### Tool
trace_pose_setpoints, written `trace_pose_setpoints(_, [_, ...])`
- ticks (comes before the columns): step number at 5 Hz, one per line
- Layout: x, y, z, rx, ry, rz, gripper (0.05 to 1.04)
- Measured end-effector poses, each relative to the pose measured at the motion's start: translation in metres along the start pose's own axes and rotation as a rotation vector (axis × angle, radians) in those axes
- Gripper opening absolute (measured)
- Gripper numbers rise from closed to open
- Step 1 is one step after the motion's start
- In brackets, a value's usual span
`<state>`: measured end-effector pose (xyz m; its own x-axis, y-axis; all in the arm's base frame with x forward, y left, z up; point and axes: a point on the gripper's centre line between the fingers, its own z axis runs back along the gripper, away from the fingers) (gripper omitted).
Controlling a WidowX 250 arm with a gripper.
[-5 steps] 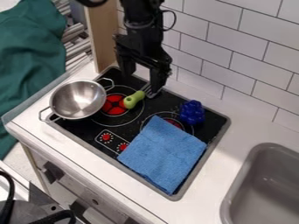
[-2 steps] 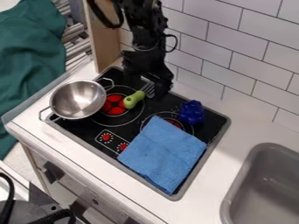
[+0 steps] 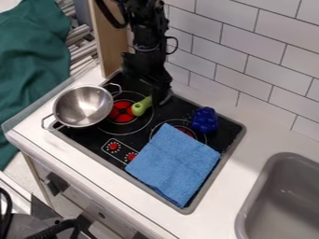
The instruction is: Move the fork above cloth
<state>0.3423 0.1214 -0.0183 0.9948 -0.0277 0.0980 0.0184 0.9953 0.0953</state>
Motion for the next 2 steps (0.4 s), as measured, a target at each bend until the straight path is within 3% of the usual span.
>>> trace_pose_setpoints(1, [-0.004, 0.005, -0.006, -0.013, 0.06, -0.015, 1.007])
trace_pose_setpoints(2, [-0.004, -0.001, -0.016, -0.062, 0.121, -0.013, 1.007])
